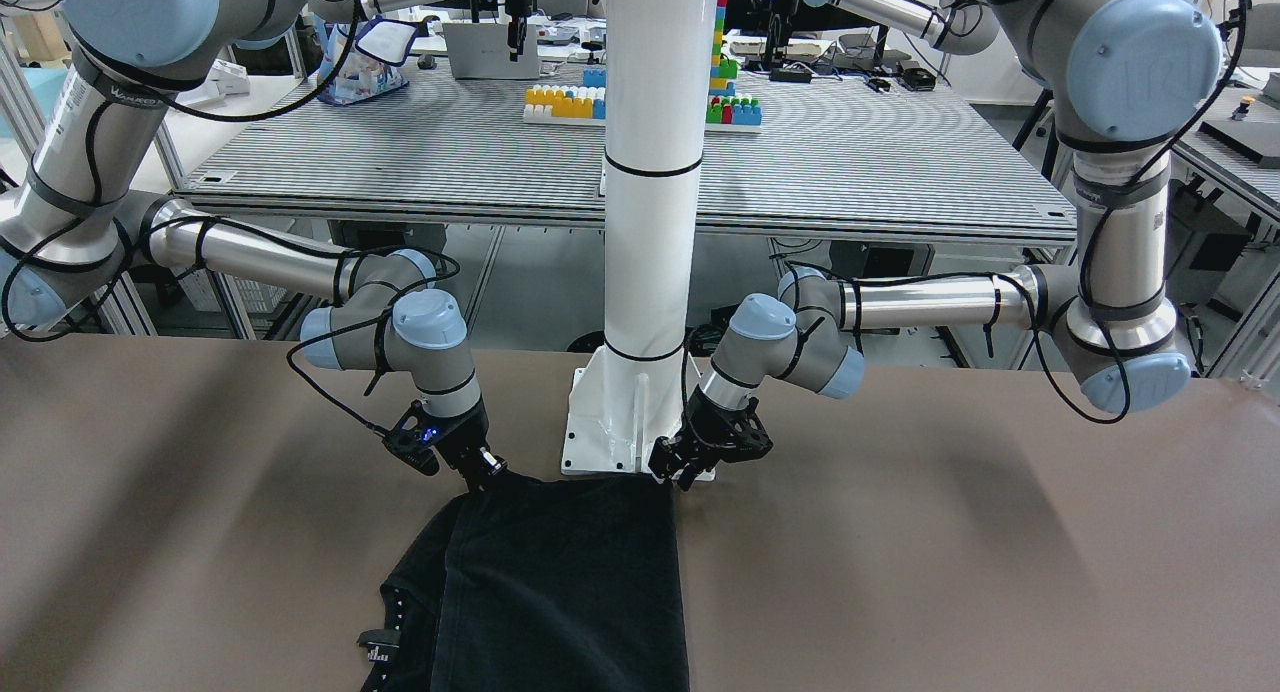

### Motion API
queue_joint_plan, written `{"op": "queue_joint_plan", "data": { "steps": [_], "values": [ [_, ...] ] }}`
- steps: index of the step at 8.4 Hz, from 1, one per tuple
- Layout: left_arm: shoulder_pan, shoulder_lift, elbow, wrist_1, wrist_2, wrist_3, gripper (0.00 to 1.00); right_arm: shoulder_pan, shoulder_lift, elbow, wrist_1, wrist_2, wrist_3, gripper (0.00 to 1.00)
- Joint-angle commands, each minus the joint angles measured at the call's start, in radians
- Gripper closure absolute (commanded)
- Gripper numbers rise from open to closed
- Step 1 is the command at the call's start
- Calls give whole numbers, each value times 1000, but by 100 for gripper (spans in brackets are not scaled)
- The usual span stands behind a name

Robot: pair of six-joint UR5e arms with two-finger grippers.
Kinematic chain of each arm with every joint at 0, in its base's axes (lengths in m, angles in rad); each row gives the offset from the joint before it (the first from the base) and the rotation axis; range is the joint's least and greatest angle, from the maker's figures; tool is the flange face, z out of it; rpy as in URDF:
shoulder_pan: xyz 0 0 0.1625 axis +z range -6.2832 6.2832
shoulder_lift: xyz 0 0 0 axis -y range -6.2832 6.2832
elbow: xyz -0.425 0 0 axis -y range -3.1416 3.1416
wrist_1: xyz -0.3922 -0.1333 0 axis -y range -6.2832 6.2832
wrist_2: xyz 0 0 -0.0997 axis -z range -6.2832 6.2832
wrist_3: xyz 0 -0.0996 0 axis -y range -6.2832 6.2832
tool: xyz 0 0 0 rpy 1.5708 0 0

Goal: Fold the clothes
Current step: 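Grasp the near end with both grippers and fold it toward the collar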

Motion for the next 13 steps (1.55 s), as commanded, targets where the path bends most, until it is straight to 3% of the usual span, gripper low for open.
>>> {"op": "queue_joint_plan", "data": {
  "steps": [1, 3, 5, 8, 10, 11, 13],
  "values": [
    [-2, 8, -11, 0, -5, -4, 100, 0, 0, 9, 0, 0, 0, 100],
    [-16, 18, -52, 1, -21, 13, 100, 0, 0, 17, 0, 2, 0, 100],
    [-89, 115, -173, 4, -141, 30, 100, 0, -1, 51, -1, 3, 2, 100],
    [-206, 130, -259, 12, -255, 48, 100, 15, -9, 182, -3, 60, 3, 100],
    [-314, 60, -290, 53, -338, 50, 100, 108, 0, 198, -3, 133, 2, 100],
    [-394, -15, -275, 116, -387, 51, 100, 206, 14, 187, -3, 213, 0, 100],
    [-535, -189, -166, 211, -441, 100, 100, 383, 104, 59, -3, 310, -14, 100]
  ]
}}
